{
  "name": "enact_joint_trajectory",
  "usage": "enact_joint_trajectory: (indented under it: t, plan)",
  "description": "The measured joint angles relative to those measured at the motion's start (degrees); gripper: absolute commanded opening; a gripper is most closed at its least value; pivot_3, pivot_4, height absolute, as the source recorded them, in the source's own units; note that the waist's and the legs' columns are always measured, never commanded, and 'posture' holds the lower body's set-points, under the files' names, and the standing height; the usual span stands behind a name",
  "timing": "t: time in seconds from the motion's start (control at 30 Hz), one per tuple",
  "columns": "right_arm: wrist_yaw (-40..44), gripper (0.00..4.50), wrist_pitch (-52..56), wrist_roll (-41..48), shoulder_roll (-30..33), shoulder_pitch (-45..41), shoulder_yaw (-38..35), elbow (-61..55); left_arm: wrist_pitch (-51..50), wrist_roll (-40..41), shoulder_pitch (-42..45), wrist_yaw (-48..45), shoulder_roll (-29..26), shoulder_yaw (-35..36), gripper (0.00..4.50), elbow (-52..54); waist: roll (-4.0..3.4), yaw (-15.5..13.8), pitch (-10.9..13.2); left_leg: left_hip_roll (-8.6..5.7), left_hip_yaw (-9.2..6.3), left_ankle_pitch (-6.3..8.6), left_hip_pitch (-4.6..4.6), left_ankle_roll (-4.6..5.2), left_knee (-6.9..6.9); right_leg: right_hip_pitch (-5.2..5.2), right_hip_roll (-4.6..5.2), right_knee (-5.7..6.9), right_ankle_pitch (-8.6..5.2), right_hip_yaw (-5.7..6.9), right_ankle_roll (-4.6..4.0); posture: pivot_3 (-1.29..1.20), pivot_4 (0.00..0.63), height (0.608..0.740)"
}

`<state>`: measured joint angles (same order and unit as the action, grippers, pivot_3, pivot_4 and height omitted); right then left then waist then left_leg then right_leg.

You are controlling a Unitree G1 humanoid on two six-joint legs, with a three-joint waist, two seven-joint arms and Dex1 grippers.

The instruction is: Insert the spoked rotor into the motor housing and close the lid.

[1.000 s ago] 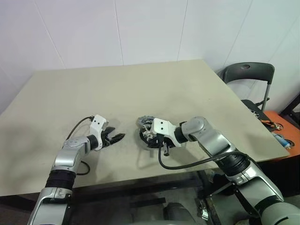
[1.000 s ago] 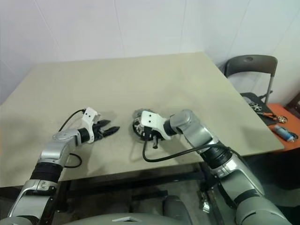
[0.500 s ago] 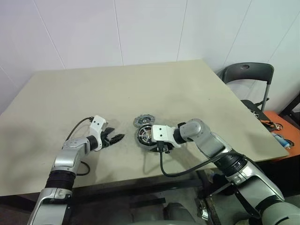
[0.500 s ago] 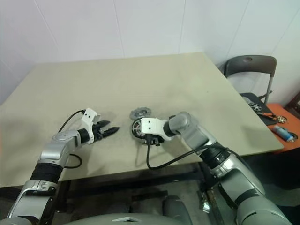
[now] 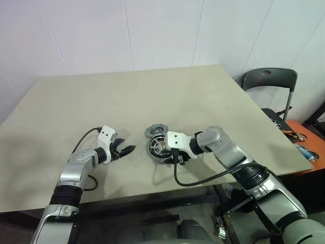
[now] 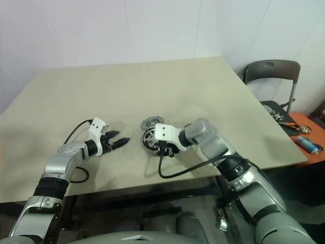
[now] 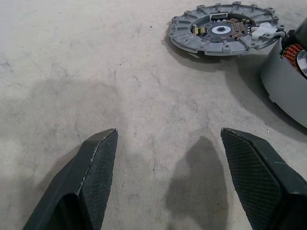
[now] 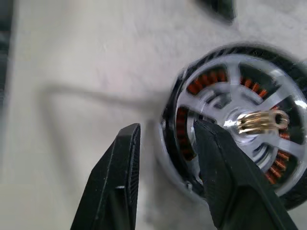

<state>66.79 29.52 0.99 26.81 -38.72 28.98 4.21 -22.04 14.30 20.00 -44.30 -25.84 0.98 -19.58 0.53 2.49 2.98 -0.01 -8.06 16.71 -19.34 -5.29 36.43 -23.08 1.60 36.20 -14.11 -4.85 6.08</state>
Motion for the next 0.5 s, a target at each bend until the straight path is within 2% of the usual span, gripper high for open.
enact_joint_trajectory:
  t: [0.13, 0.5]
  plan:
    - [0.60, 1.85, 2.64, 1.87, -0.59, -2.22, -1.30, -1.12, 0.00, 0.02, 0.00, -0.10, 0.03, -0.01, 3.64, 0.00, 0.00, -0.01, 0.00, 0.00, 0.00, 0.00, 0.00, 0.00, 0.00, 0.00, 0.00, 0.00, 0.00, 0.01, 0.01, 0.00, 0.000, 0.740]
    - [-0.03, 1.85, 0.48, 0.24, -0.44, -1.31, -0.53, -1.00, 0.13, -0.01, -0.06, -0.10, 0.04, 0.00, 3.64, 0.00, 0.00, -0.01, 0.00, 0.00, 0.01, 0.00, 0.00, 0.00, -0.03, -0.01, 0.00, -0.01, -0.01, 0.00, 0.01, 0.00, 0.000, 0.740]
